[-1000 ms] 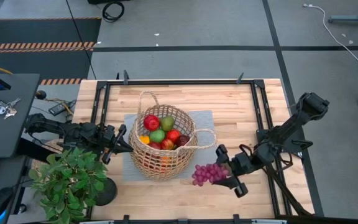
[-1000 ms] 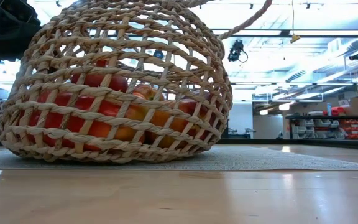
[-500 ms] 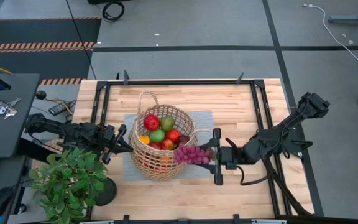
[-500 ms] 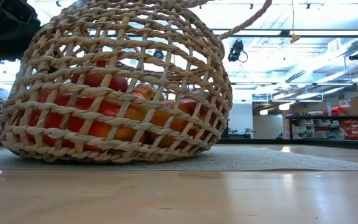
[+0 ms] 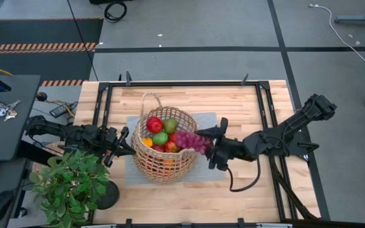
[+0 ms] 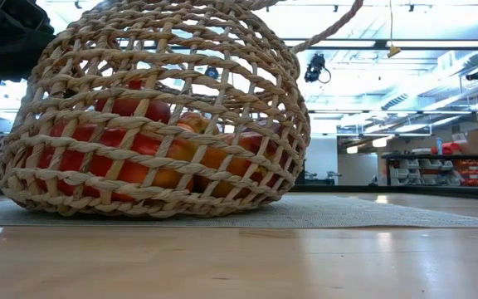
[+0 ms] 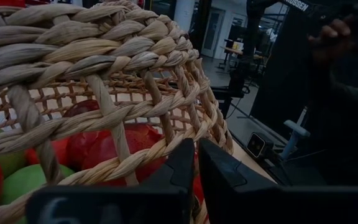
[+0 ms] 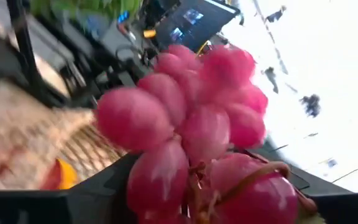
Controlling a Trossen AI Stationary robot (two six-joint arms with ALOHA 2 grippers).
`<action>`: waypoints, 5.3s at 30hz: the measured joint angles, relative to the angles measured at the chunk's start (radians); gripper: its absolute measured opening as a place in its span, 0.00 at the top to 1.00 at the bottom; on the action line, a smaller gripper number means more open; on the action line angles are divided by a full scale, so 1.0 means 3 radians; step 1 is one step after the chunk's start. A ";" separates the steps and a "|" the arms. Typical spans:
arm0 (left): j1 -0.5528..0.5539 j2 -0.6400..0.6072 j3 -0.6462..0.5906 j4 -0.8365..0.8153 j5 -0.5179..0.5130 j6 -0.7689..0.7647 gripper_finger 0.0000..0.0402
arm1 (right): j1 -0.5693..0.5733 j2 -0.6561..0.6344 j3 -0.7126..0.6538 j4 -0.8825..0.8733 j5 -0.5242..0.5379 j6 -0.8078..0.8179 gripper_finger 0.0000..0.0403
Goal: Build produce basket
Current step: Put the purple grapes into the basket
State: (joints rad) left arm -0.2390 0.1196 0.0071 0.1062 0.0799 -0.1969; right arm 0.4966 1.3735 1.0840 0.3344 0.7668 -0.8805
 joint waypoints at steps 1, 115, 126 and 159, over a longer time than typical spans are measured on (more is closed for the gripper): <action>0.0000 0.0000 -0.0001 0.0001 0.0000 -0.0001 0.93 | -0.0012 0.0000 0.0000 -0.0004 0.0014 -0.0197 0.43; 0.0000 0.0000 -0.0001 0.0000 0.0000 0.0001 0.92 | 0.0427 0.1638 0.0020 -0.2238 -0.1960 0.3713 0.24; 0.0000 0.0000 0.0000 0.0000 0.0000 0.0001 0.93 | 0.0417 0.1635 0.0020 -0.2222 -0.1874 0.3854 0.52; 0.0000 0.0000 -0.0001 0.0001 0.0000 0.0001 0.93 | 0.0641 0.0613 0.0290 -0.1038 -0.0065 0.3683 0.65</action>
State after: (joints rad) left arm -0.2390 0.1196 0.0068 0.1065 0.0799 -0.1967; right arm 0.6890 1.5575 1.1709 0.0231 0.7472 0.2243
